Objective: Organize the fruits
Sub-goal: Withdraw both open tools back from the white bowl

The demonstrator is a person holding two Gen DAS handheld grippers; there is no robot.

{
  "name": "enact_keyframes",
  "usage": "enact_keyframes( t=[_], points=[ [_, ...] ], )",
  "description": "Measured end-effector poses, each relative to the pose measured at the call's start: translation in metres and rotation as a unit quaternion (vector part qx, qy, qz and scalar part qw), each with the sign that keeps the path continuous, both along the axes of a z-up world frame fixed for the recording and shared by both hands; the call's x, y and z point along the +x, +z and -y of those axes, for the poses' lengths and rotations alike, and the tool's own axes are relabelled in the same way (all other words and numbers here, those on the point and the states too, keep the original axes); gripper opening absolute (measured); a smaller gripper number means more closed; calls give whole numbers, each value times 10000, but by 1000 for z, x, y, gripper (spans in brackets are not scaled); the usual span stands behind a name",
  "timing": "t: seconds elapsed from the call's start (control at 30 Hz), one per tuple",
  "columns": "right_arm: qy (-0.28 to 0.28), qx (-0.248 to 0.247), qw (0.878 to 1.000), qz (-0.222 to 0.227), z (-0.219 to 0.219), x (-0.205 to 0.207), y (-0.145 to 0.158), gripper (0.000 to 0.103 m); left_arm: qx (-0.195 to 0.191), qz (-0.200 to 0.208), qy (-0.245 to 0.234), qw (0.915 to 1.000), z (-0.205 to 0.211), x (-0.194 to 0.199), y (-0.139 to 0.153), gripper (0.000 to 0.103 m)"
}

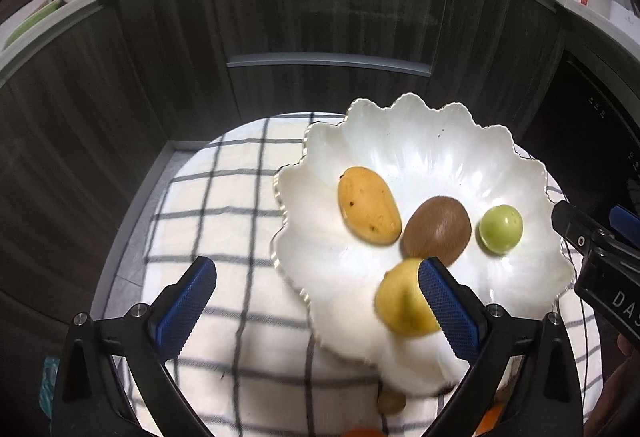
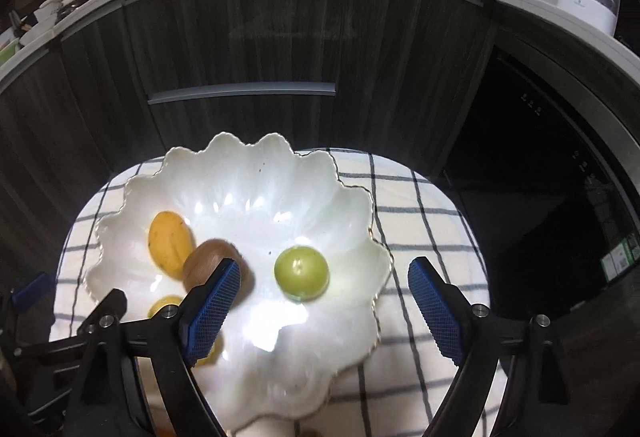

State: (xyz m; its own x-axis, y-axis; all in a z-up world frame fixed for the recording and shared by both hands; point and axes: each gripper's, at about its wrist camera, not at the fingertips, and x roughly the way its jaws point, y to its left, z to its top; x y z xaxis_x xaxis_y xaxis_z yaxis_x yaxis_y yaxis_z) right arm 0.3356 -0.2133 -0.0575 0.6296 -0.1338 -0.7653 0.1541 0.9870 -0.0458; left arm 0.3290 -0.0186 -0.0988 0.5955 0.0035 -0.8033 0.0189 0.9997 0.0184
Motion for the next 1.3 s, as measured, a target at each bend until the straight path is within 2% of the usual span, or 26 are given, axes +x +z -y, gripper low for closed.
enact_keyframes(
  t=[0.2, 0.67, 1.3],
  points=[
    [-32, 357, 9993, 126, 4, -31, 8, 87, 36, 133, 74, 9999, -5, -30, 16, 103],
    [-176, 193, 9989, 389, 12, -94, 30, 87, 72, 409, 82, 9991, 2, -86, 39, 103],
    [-206, 294, 9987, 362, 12, -147, 13, 87, 123, 548, -67, 9984, 1, -144, 24, 103]
  ],
)
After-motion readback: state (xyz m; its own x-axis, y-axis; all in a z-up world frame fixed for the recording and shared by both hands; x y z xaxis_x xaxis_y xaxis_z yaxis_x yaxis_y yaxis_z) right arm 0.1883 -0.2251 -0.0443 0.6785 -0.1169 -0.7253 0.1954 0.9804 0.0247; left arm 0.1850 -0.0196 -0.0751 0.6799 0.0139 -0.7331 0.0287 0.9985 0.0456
